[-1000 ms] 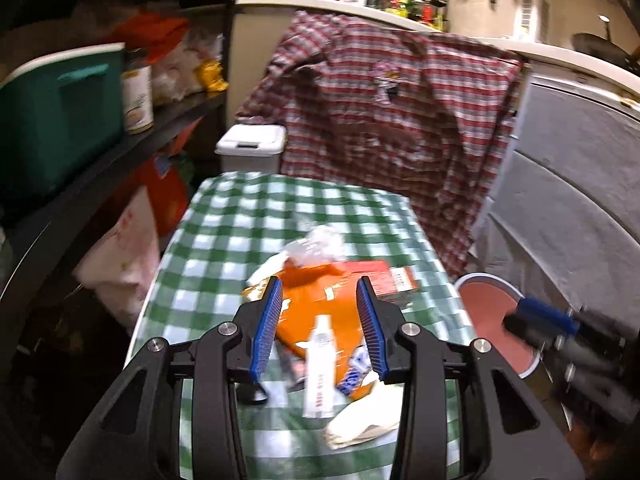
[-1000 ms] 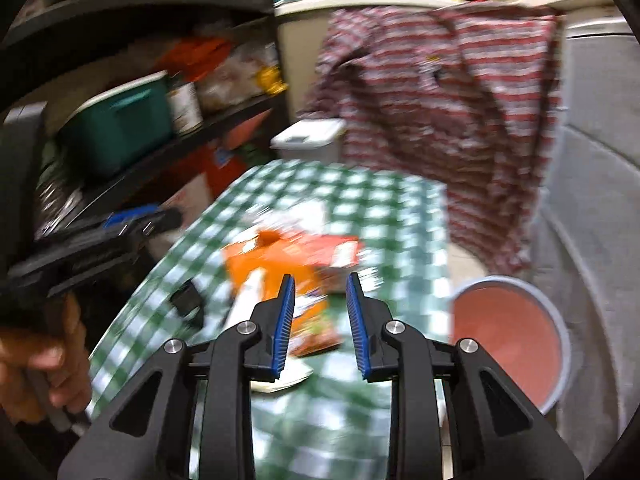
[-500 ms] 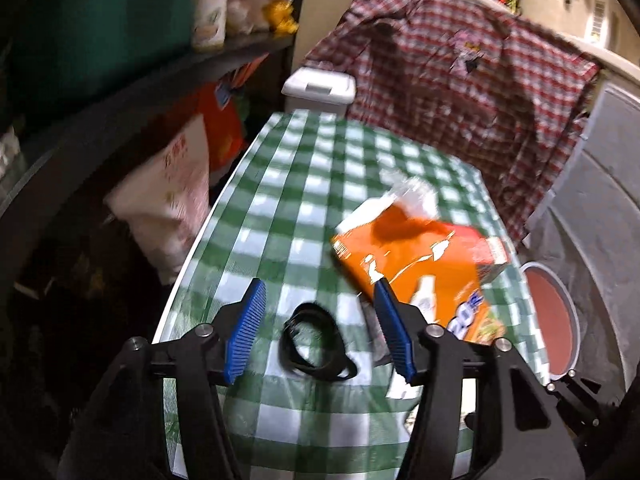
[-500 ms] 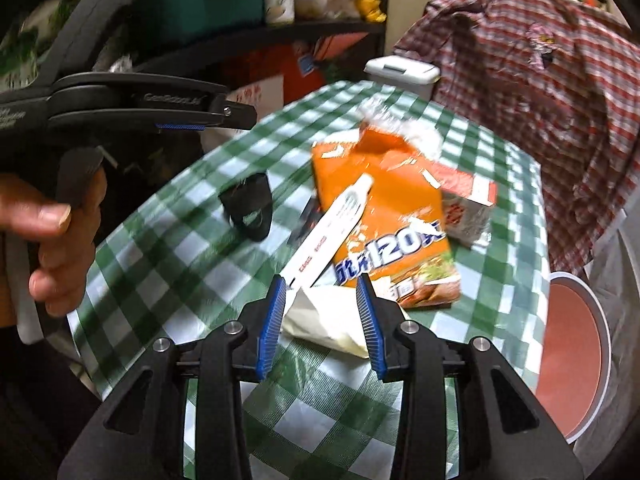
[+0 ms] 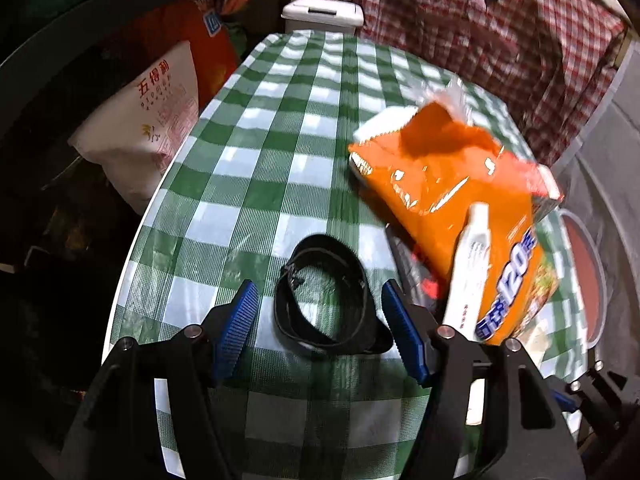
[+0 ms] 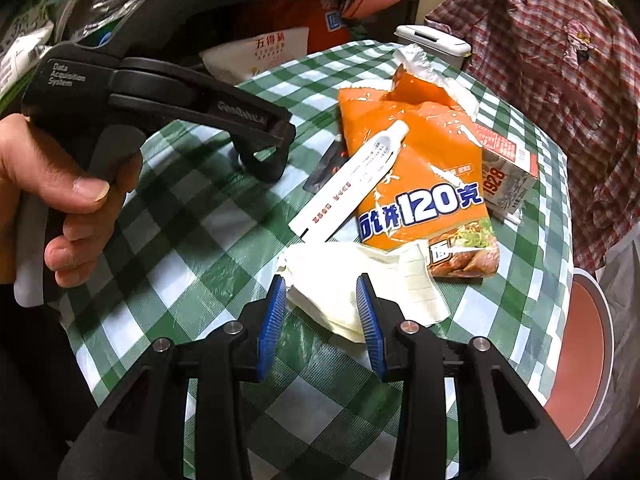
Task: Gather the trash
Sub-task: 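Grasp the black strap with the left gripper while the right gripper grasps the white tissue, then carry the strap and tissue over the bin and release both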
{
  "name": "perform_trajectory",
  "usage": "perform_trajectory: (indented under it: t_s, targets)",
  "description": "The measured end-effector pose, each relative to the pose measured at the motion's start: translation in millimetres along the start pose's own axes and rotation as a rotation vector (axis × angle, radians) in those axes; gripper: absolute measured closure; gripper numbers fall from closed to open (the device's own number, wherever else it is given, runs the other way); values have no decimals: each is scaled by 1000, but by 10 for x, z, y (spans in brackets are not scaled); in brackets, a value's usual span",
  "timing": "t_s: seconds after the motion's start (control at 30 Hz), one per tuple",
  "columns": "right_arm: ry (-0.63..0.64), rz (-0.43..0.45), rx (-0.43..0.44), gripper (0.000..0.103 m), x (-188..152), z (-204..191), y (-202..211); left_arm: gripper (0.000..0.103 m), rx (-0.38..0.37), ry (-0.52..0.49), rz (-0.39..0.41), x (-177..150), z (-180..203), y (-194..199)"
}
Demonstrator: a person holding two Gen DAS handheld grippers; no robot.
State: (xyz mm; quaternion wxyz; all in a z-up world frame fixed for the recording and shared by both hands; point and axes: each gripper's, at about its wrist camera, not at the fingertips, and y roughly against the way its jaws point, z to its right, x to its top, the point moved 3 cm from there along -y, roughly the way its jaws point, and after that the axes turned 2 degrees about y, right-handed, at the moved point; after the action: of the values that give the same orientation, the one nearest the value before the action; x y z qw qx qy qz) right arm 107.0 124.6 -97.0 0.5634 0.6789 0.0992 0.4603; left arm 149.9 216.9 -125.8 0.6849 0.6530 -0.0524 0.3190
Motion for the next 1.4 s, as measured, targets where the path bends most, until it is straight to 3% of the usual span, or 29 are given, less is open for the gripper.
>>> perform_trajectory:
  t_s: [0.1, 0.23, 0.43, 0.9, 1.4]
  targets:
    - [8, -6, 4, 78, -13, -7, -10, 45, 3, -1, -6, -16, -6, -3]
    - [27, -7, 16, 98, -24, -41, 6, 68, 7, -14, -7, -18, 10, 19]
    - [1, 37, 14, 102, 22, 54, 197, 85, 5, -16, 32, 47, 18, 135]
    - [-166, 238, -58, 102, 145, 537, 863, 85, -68, -76, 224, 169, 350, 722]
    - [-303, 343, -149, 102, 65, 1005, 1234, 85, -116, -170, 332, 149, 909, 1028]
